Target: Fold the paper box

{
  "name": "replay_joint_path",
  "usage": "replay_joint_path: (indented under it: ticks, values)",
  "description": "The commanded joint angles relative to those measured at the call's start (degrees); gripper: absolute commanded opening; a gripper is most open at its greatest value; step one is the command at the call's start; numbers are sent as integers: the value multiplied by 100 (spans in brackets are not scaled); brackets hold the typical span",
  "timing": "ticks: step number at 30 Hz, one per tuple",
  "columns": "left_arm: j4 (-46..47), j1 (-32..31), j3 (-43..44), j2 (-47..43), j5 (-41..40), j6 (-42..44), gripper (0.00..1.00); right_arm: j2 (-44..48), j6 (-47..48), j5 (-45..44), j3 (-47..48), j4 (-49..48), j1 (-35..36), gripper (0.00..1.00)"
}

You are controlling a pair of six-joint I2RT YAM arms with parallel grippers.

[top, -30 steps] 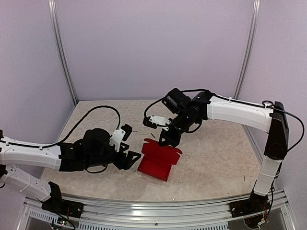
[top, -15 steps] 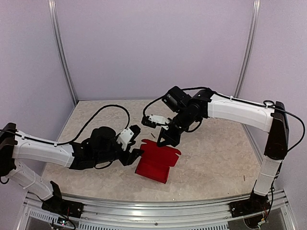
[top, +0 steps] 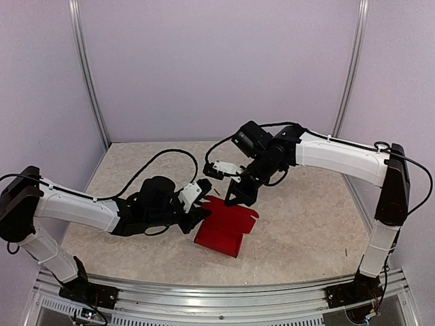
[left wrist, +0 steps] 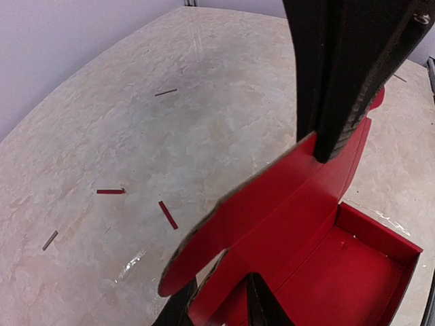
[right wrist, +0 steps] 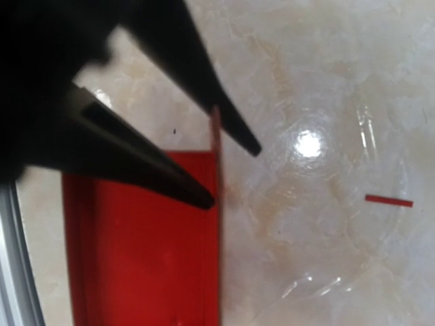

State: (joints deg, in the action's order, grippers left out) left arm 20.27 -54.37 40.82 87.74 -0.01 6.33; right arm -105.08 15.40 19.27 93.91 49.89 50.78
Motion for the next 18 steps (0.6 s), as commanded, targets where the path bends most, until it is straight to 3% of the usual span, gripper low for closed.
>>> replay_joint_path:
  ticks: [1,3,8,18]
  values:
    - [128,-112,225,138,-55,20,23,220,-91,70,49,-59,-74,0]
    - [62,-198,339,212,-399,-108,22,201,-156,41,44,-87,-107,0]
    - [-154,-408,530,326,-1211,-246,29,129,-213,-48,45,-93,-214,0]
    - [-176,-451,305,-169,-1113,-268,20,181,-233,-5,-39,-137,-286,0]
